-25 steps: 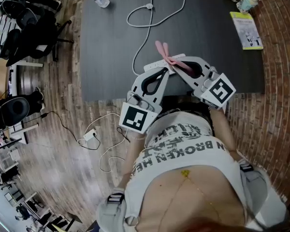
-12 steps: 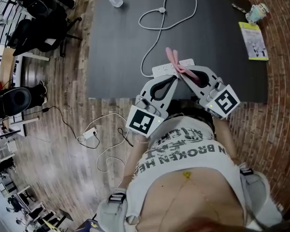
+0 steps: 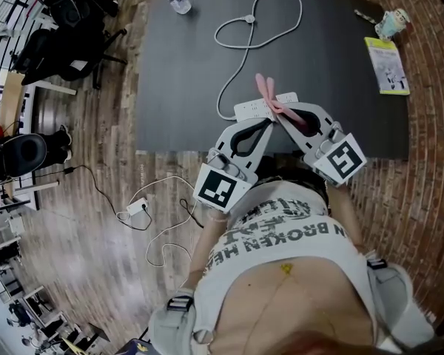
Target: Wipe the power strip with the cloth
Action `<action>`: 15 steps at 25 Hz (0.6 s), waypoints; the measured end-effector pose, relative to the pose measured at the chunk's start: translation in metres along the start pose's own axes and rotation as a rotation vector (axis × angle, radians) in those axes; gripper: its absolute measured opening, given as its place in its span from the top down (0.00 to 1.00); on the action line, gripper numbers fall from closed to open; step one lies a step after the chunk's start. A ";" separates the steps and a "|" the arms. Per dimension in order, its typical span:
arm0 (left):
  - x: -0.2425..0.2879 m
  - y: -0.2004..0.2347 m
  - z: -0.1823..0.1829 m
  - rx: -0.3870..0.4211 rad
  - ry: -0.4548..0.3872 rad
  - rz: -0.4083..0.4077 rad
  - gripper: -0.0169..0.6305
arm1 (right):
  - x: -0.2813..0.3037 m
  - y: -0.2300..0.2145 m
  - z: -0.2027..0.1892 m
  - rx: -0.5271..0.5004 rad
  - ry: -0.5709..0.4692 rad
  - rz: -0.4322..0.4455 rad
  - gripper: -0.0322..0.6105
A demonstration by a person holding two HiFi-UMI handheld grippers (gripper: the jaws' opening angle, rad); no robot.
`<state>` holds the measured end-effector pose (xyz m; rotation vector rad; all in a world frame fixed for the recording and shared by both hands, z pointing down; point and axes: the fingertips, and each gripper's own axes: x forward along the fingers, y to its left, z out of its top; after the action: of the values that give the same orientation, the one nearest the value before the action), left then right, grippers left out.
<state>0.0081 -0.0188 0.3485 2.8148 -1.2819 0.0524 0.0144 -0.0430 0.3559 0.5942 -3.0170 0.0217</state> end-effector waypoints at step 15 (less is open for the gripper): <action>-0.008 0.008 -0.006 -0.007 0.019 -0.009 0.96 | 0.010 0.005 -0.002 -0.002 0.032 -0.024 0.92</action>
<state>-0.0037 -0.0178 0.3538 2.8069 -1.2627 0.0738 0.0037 -0.0420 0.3587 0.6241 -2.9780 0.0267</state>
